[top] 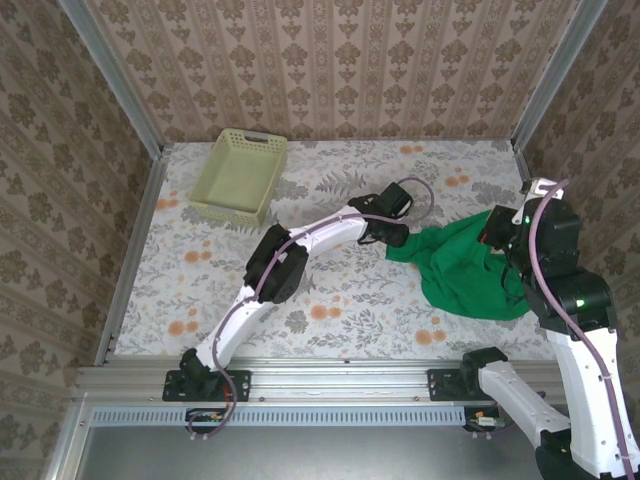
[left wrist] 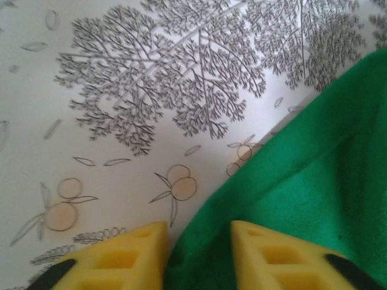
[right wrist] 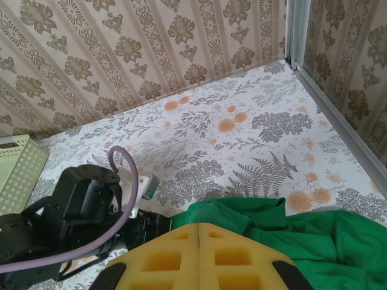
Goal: Fold the inside-out t-shirt
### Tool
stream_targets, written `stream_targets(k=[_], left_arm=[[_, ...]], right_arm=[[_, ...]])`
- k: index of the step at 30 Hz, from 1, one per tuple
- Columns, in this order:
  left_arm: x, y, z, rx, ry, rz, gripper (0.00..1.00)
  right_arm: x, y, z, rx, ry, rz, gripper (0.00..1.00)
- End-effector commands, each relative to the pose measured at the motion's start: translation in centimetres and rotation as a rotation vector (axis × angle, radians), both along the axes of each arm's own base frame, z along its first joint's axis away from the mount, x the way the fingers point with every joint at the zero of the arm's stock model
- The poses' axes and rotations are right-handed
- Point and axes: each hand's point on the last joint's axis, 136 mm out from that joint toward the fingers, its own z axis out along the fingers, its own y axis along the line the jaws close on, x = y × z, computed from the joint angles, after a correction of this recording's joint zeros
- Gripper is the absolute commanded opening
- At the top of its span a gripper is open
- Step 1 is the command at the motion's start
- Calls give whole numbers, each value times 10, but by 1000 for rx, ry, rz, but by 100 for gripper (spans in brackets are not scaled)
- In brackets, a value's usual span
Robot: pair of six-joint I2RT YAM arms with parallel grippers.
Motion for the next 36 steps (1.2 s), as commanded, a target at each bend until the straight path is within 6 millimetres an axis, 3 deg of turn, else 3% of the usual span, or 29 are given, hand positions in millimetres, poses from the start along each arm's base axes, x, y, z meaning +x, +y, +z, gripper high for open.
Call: stream_targets(k=[1, 3, 6, 10, 13, 18, 23, 25, 27, 30, 32, 36], left_arm=[[-12, 5, -17, 59, 44, -10, 16], [-9, 9, -7, 66, 21, -8, 8], [-3, 17, 26, 50, -32, 9, 0], [14, 48, 108, -37, -129, 88, 0], [30, 101, 171, -64, -234, 183, 0], [37, 217, 285, -151, -421, 365, 0], [8, 320, 392, -234, -618, 506, 0], [-9, 349, 422, -258, -678, 543, 0], [-24, 375, 440, -264, -722, 589, 0], [-41, 411, 449, -255, -759, 667, 0], [-51, 425, 449, -263, -760, 699, 0], [-73, 433, 463, -324, -777, 694, 0]], right_arm=[[-6, -10, 3, -17, -7, -49, 0], [-8, -12, 6, -20, -12, -60, 0], [-8, -16, 8, -31, -14, -80, 0], [-4, -17, 15, -39, -23, -88, 0], [-2, -22, 30, -60, -49, -110, 0], [-1, -34, 77, -102, -153, -164, 0], [-1, -28, 148, -94, -338, -126, 0], [-1, -26, 170, -89, -388, -118, 0], [-1, -26, 186, -92, -423, -116, 0], [5, -22, 191, -82, -435, -99, 0], [15, -13, 184, -57, -422, -57, 0], [47, 12, 164, 7, -397, 60, 0]])
